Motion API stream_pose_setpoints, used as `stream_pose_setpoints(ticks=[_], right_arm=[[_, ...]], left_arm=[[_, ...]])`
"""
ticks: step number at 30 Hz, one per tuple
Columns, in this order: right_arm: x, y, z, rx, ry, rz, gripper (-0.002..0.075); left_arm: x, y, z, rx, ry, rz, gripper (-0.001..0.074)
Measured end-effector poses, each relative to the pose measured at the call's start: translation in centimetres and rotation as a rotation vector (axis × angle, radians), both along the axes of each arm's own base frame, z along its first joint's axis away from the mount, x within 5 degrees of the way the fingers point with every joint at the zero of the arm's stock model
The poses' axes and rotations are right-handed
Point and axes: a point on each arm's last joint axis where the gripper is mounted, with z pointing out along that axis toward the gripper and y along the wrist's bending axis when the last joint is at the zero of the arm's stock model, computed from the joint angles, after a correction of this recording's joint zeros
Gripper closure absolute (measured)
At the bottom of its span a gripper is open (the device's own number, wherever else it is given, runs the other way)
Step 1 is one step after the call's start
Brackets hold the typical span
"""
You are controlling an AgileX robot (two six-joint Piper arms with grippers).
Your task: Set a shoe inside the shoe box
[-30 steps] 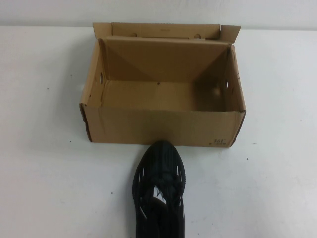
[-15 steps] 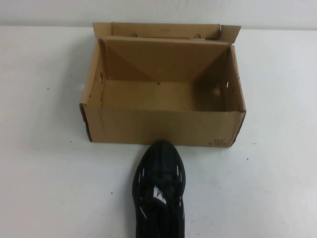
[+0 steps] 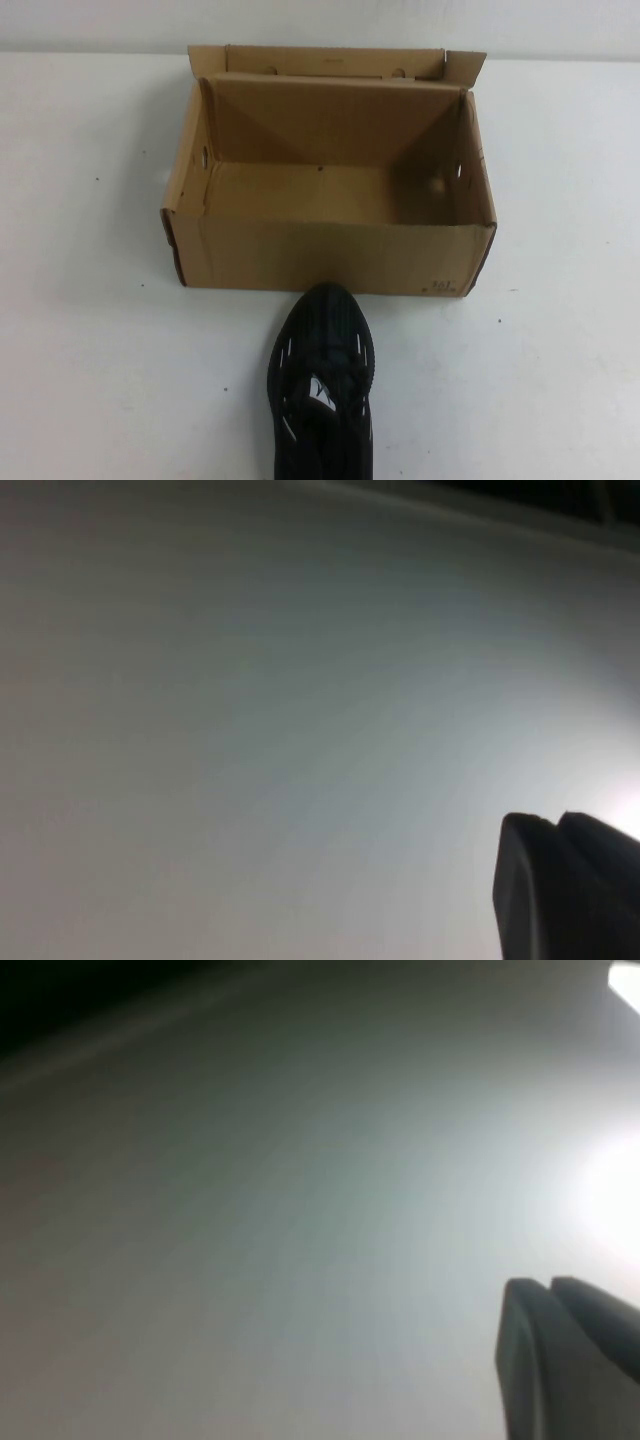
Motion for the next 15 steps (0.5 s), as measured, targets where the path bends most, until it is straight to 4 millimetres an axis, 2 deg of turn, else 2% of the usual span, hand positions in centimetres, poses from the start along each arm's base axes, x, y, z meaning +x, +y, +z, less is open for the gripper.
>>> stream_pose_setpoints(ticks=[3, 5, 8, 12, 15], right_arm=[[3.0, 0.7, 1.0, -0.051, 0.260, 0.052, 0.0743], [5.5, 1.0, 0.2, -0.078, 0.448, 0.083, 0.0743], [8.2, 1.5, -1.5, -0.122, 0.709, 0.118, 0.0743], [10.1, 1.9, -3.8, -0.157, 0.962, 0.160, 0.0743], [11.3, 2.3, -5.1, -0.139, 1.079, 0.226, 0.0743]], left_arm=[[1.7, -0.4, 0.5, 0.021, 0.094, 0.005, 0.0736], [2.8, -0.6, 0.0, 0.046, 0.183, 0.017, 0.0736], [3.9, -0.8, -1.0, 0.086, 0.331, 0.038, 0.0736], [4.9, -0.8, -2.9, 0.135, 0.556, 0.059, 0.0736], [5.3, -0.8, -4.2, 0.150, 0.693, 0.058, 0.0736]])
